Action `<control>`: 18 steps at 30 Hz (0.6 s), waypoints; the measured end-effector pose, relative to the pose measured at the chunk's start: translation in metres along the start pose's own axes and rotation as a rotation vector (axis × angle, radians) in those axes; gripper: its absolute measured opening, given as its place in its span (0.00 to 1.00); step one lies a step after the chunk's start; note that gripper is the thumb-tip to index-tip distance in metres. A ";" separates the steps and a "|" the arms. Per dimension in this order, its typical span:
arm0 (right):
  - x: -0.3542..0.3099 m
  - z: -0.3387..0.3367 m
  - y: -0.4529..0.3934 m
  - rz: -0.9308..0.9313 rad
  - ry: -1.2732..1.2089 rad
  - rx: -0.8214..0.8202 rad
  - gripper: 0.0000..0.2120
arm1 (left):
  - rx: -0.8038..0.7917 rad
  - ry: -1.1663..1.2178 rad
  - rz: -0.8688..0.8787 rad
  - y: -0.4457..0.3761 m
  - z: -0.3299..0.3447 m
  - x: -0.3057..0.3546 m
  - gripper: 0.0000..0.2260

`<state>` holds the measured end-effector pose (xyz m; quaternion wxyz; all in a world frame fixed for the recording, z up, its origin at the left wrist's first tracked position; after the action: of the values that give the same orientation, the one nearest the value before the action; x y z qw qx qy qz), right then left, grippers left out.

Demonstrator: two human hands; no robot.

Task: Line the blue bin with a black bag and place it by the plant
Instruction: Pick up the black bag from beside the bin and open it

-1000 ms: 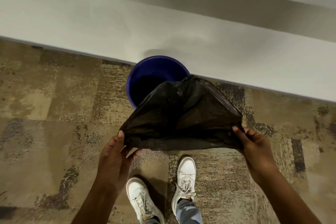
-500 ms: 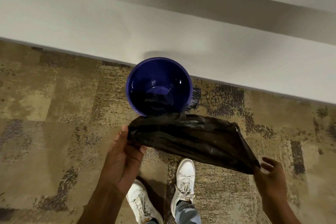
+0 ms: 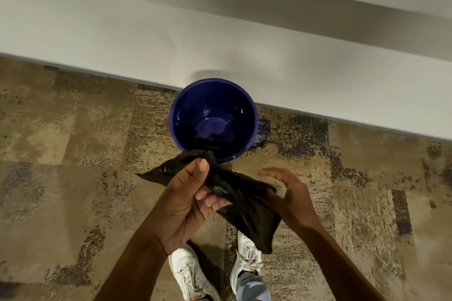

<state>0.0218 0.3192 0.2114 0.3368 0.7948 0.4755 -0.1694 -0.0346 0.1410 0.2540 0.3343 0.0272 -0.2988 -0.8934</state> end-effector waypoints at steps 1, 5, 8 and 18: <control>0.000 -0.001 -0.005 0.016 -0.055 0.010 0.13 | -0.008 -0.022 -0.002 -0.001 0.000 0.005 0.29; -0.005 -0.017 -0.022 0.148 -0.319 0.074 0.08 | -0.025 -0.221 0.034 0.001 -0.004 0.035 0.20; -0.024 -0.039 -0.036 0.136 -0.456 0.110 0.08 | -0.002 -0.379 0.132 0.005 -0.005 0.061 0.06; -0.106 -0.123 -0.059 -0.140 -0.318 0.323 0.10 | 0.019 -0.408 0.412 0.014 0.018 0.106 0.04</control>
<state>-0.0878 0.3555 0.3396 0.2635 0.7669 0.4370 -0.3893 -0.1130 0.0769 0.2928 0.4412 -0.2114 -0.3674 -0.7910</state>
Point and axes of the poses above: each hand's wrist, its own y-axis away from the middle knuckle, its own z-axis out of the palm, x = y × z, the point moved 10 cm from there along -y, towards the middle knuckle, and after that the axes turned 15 degrees about y, right-handed, at the moved point
